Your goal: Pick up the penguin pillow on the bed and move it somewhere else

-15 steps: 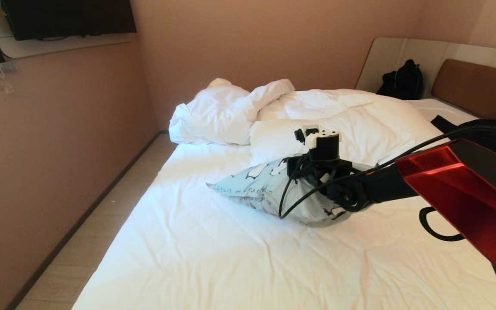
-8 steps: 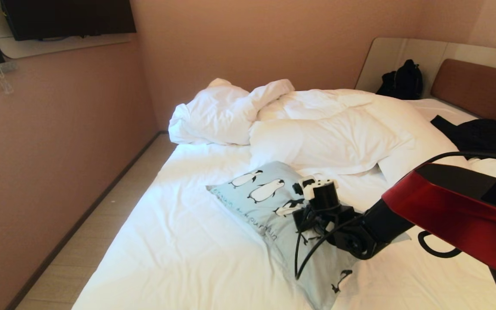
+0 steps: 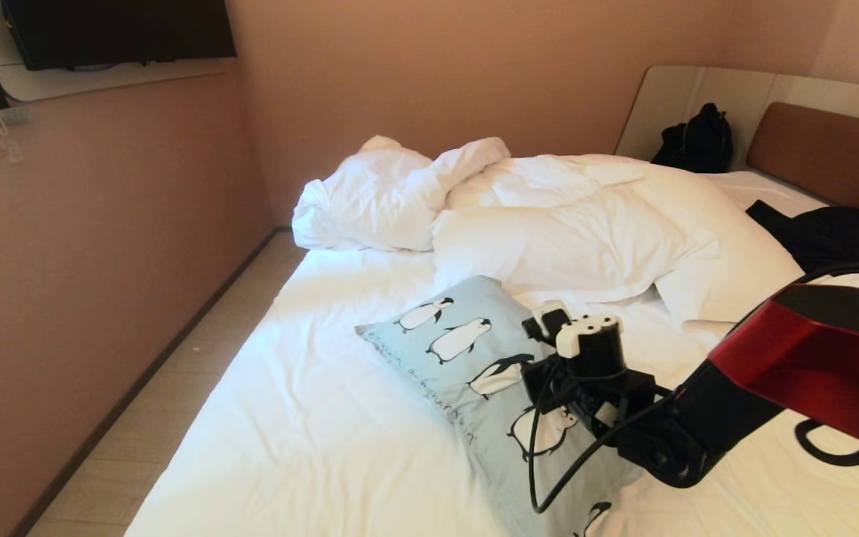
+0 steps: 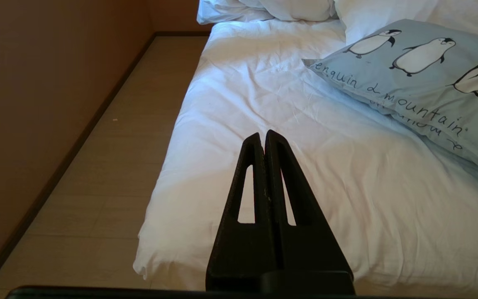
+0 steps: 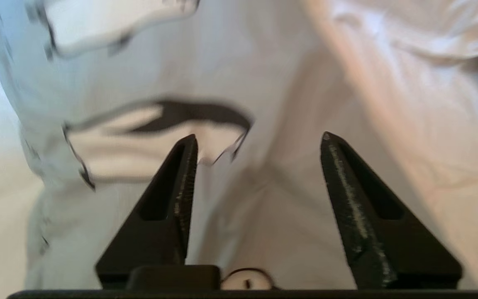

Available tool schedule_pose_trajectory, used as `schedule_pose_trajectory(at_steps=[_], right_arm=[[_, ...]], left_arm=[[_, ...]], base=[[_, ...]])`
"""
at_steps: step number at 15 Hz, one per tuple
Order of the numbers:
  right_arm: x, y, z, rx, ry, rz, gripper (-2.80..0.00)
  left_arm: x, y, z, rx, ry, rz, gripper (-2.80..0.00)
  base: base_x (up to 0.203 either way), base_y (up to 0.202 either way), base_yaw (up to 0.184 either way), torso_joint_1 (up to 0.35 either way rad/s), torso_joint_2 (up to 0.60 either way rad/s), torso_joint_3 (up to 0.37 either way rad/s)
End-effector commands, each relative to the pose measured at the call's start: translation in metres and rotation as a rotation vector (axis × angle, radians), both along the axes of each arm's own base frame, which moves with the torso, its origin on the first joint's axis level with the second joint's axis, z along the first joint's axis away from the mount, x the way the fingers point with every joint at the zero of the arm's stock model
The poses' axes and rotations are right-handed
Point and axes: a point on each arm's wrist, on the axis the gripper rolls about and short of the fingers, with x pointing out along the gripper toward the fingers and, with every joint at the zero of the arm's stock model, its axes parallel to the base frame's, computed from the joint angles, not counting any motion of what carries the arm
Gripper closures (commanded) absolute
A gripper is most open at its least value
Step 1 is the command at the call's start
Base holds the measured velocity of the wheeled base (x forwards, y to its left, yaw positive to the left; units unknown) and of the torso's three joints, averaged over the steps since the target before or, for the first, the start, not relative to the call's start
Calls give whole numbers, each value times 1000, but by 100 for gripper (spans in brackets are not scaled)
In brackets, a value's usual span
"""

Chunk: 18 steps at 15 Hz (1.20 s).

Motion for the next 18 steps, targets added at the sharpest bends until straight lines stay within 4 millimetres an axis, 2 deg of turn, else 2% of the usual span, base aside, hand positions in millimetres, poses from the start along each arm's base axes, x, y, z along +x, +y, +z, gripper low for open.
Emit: schedule_pose_trajectory(at_steps=[1,2,5,8,10,13,15,18], right_arm=[[-23,-13,69,99,-177,-6,-280],[-33,-21,90,123,-220,-10,0],[-68,-59,148,184,-342,-66,0],[-92,-115,179,195,-434,-236,0],[-113,-148,179,188,-457,-349,0],[-153,-179,169,210,-475,-467,0],[-182,-190,163,215,-497,-516,0],[-227,-195,165,229,-561,-543,0]], left_arm=[[0,0,0,0,1,1,0],[0,0,0,0,1,1,0],[0,0,0,0,1,1,0],[0,0,0,0,1,1,0],[0,0,0,0,1,1,0],[0,0,0,0,1,1,0],[0,0,0,0,1,1,0],[0,0,0,0,1,1,0]], base=[[0,0,0,0,0,0],[0,0,0,0,0,0],[0,0,0,0,0,0],[0,0,0,0,0,0],[0,0,0,0,0,0],[0,0,0,0,0,0],[0,0,0,0,0,0],[0,0,0,0,0,0]])
